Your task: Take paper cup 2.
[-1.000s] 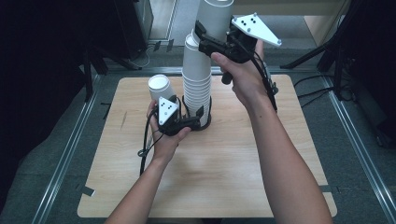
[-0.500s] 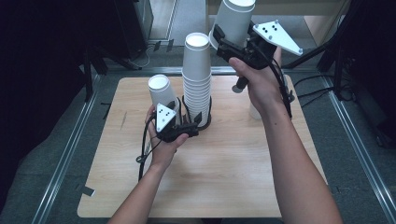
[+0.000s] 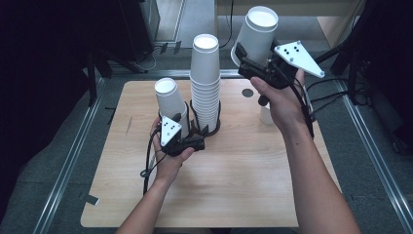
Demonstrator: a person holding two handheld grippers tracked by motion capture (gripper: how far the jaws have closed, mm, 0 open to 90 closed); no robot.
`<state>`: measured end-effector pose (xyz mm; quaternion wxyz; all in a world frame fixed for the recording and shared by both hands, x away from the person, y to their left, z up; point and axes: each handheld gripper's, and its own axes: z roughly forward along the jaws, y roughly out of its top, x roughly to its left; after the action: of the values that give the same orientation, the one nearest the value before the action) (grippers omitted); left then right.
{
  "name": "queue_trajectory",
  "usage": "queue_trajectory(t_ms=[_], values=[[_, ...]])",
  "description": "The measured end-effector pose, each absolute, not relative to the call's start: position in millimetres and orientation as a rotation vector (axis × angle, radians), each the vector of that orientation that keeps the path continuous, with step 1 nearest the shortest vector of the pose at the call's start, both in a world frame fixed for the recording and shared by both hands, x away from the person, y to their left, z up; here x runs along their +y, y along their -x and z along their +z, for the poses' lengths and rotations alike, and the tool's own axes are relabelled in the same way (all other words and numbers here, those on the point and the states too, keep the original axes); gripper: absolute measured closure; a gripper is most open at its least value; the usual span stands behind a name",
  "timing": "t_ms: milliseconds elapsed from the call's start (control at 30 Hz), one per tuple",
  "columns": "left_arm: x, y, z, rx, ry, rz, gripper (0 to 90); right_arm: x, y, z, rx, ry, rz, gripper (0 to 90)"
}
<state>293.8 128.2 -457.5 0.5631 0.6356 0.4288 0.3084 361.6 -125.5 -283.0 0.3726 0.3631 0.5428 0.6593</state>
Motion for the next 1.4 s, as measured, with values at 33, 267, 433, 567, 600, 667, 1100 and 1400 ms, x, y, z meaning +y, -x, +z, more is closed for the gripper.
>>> queue_trajectory(t_ms=[33, 267, 433, 567, 600, 667, 1100, 1400], values=[[128, -292, -459, 1.008, -1.501, 0.725, 0.0, -126, -361, -286, 1.393, -0.932, 1.685, 15.4], [130, -286, -467, 1.004, -1.522, 0.706, 0.0, -131, -356, -308, 1.403, -0.957, 1.665, 15.4], [133, -283, -468, 0.997, -1.531, 0.703, 0.0, -132, -352, -322, 1.403, -0.972, 1.654, 15.4], [136, -282, -470, 1.011, -1.517, 0.679, 0.0, -131, -345, -335, 1.417, -0.958, 1.604, 15.4], [136, -281, -471, 1.012, -1.517, 0.678, 0.0, -130, -343, -338, 1.421, -0.956, 1.590, 15.5], [137, -280, -470, 1.007, -1.518, 0.673, 0.0, -129, -340, -345, 1.430, -0.950, 1.575, 15.4], [143, -272, -464, 0.986, -1.513, 0.647, 0.0, -123, -321, -383, 1.467, -0.940, 1.485, 15.4], [147, -274, -465, 0.996, -1.510, 0.638, 0.0, -119, -314, -405, 1.490, -0.920, 1.442, 15.3]])
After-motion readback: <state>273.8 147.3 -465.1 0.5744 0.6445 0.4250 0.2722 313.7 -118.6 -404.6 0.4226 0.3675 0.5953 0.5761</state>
